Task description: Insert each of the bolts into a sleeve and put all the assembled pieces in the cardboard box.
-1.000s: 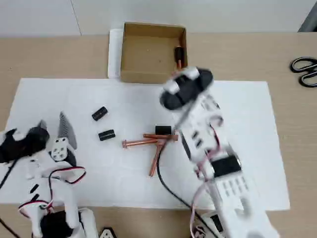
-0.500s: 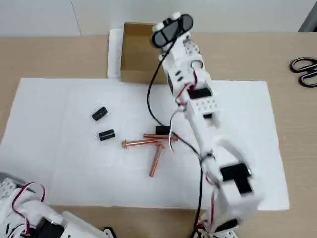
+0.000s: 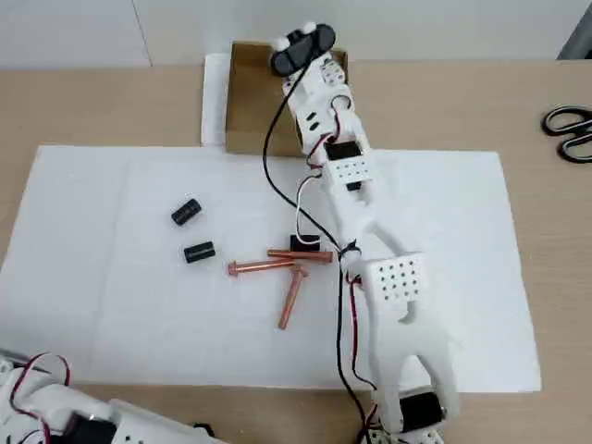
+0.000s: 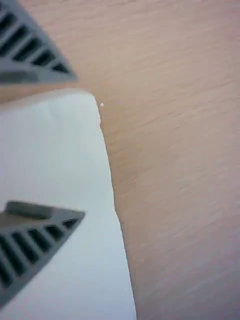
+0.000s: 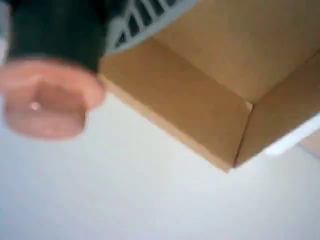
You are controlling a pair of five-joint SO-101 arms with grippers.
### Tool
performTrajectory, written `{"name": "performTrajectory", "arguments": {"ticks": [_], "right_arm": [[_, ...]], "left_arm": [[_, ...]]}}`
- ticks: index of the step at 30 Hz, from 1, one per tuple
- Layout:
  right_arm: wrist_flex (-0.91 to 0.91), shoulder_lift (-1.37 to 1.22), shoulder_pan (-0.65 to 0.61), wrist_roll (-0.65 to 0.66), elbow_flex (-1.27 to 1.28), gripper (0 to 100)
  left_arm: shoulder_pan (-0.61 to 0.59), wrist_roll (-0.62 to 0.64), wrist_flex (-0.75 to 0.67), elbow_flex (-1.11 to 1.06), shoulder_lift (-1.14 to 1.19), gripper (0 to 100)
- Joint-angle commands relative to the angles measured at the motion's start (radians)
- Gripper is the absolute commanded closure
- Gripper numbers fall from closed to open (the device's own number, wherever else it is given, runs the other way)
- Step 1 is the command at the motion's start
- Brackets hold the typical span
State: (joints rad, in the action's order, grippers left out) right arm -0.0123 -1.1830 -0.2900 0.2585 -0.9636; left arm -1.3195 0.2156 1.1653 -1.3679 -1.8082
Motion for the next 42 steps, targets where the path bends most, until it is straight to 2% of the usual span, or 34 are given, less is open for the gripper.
{"name": "performTrajectory", "arguments": {"ticks": [1,4,9,20,23,28,33,37,42], "right_arm": [[-0.134,-0.099,-0.007,0.011,-0.275,99.0],[-0.243,-0.176,-0.007,0.011,-0.397,96.3],[-0.371,-0.223,-0.013,0.008,-0.496,84.5],[-0.433,-0.219,-0.07,0.006,-0.603,87.2],[-0.674,-0.173,-0.105,0.005,-0.724,87.0],[-1.081,0.008,-0.203,-0.014,-0.706,86.9],[-1.193,0.13,-0.277,-0.163,-0.707,87.2],[-1.365,0.176,-0.343,-0.284,-0.701,87.2],[-1.506,0.173,-0.398,-0.634,-0.695,86.9]], "left_arm": [[-0.008,-0.008,0.006,0.004,-0.012,84],[-0.003,-0.008,0.006,0.004,-0.012,84],[0.0,-0.008,0.003,0.004,-0.012,84],[0.0,-0.006,0.006,0.002,-0.012,84],[0.0,-0.003,0.006,0.002,-0.012,84],[0.0,-0.002,0.006,-0.016,-0.012,84],[0.002,0.0,0.0,-0.058,-0.012,84],[0.002,0.0,0.0,-0.074,-0.012,84],[0.002,0.0,-0.002,-0.074,-0.012,84]]}}
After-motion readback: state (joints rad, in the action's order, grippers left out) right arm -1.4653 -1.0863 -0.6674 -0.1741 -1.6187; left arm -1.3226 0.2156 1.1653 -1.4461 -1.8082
